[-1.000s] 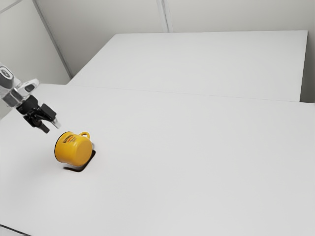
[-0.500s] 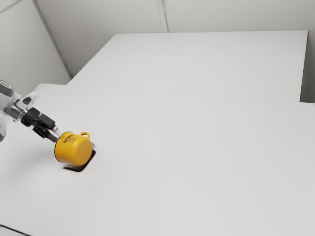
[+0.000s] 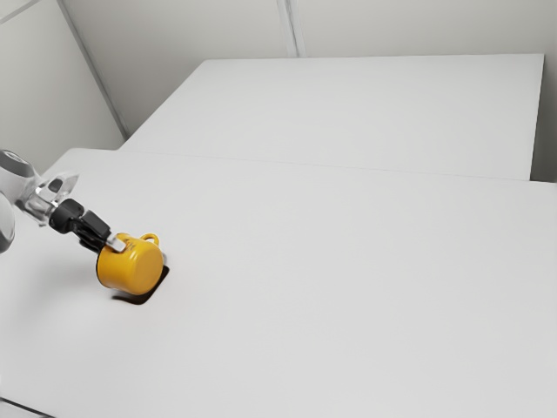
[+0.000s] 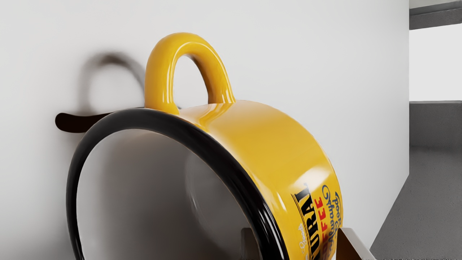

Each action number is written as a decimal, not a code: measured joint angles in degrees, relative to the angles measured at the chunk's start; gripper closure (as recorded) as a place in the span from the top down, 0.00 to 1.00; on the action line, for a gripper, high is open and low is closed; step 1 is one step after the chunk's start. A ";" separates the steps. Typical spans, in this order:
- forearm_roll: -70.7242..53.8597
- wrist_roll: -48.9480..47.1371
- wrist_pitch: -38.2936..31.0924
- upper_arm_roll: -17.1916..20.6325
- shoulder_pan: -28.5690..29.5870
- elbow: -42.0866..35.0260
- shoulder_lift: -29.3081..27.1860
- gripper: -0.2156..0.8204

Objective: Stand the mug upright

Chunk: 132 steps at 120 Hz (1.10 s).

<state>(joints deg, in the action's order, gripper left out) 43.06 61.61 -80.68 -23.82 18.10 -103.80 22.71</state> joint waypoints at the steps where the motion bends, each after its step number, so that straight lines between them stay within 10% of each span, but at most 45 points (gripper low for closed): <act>1: 0.07 -0.01 0.12 0.00 0.00 0.00 0.00 0.32; 64: -0.78 -0.16 0.19 0.66 -1.27 -2.28 -5.34 0.06; 132: -27.40 3.05 -43.37 20.46 -6.36 -22.53 -23.91 0.03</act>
<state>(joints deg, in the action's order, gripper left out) 15.66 64.65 -124.05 -3.36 11.74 -126.32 -1.20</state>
